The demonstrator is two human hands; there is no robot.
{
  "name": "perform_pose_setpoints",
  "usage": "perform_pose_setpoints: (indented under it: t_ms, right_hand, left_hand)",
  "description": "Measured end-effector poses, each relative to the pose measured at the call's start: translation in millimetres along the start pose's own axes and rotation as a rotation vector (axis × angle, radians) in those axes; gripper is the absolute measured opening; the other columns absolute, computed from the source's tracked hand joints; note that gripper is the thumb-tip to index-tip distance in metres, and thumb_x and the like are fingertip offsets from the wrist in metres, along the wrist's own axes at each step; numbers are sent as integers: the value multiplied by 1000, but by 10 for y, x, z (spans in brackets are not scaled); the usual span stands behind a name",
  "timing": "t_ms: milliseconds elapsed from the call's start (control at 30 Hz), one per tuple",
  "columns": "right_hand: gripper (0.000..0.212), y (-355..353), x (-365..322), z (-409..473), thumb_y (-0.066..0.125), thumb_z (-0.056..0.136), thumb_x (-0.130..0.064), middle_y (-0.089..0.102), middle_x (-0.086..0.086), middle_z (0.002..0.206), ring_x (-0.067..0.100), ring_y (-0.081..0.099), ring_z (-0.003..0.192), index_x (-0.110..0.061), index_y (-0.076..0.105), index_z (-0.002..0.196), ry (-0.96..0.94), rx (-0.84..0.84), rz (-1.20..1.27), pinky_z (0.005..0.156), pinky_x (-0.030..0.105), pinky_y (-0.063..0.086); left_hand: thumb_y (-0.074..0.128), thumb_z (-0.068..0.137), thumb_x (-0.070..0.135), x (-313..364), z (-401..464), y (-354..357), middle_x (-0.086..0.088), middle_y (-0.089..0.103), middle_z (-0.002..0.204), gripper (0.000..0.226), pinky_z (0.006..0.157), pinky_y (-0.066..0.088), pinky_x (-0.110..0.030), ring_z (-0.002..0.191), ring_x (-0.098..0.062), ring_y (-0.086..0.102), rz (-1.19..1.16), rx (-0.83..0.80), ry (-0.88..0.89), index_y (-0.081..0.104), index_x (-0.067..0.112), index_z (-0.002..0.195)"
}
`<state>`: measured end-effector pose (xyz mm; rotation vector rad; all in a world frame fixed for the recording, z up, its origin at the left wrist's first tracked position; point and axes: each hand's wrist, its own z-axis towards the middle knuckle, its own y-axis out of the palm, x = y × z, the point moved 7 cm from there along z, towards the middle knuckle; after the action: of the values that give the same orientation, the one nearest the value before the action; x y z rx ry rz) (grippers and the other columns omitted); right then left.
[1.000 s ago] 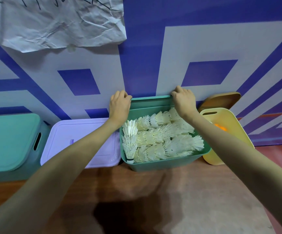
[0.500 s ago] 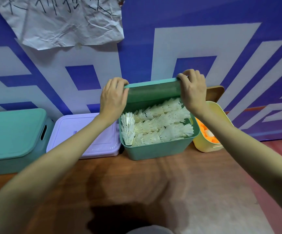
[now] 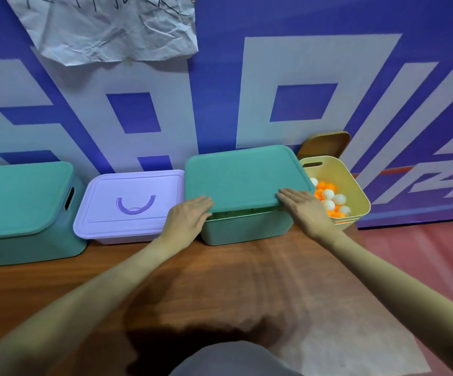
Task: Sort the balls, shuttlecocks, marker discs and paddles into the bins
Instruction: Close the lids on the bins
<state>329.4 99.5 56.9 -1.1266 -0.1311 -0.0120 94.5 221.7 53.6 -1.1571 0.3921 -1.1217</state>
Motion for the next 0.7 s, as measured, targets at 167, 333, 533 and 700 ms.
perform_pose_setpoints:
  t_ms: [167,333,533,700]
  right_hand:
    - [36,216,-77,-134,55,80,-3,66,18,117,32,67,104,-2,65,114,-4,-91,-15,78,36,55]
    - [52,231,-50,-152,78,66,6,65,18,119,32,66,106,-2,65,116,43,-117,16,81,39,55]
    - [44,240,5,-155,78,73,-1,66,16,119,31,66,106,-4,66,115,40,-101,23,80,38,55]
    - [25,184,5,-132,68,85,-13,69,14,114,30,67,103,-5,69,109,12,-14,21,75,36,56]
  left_hand:
    - [81,75,8,-55,-110,147,-4,72,111,31,77,58,-38,103,-24,68,-6,-16,-12,74,11,104]
    - [81,75,9,-44,-113,158,-3,71,112,31,81,56,-36,104,-23,68,-27,-8,1,74,11,106]
    - [70,86,11,-75,-158,252,-4,66,123,31,92,50,-35,117,-24,61,-39,-69,-5,69,11,117]
    - [63,93,24,-88,-176,264,0,57,136,38,101,42,-31,129,-18,50,-58,-144,8,61,14,129]
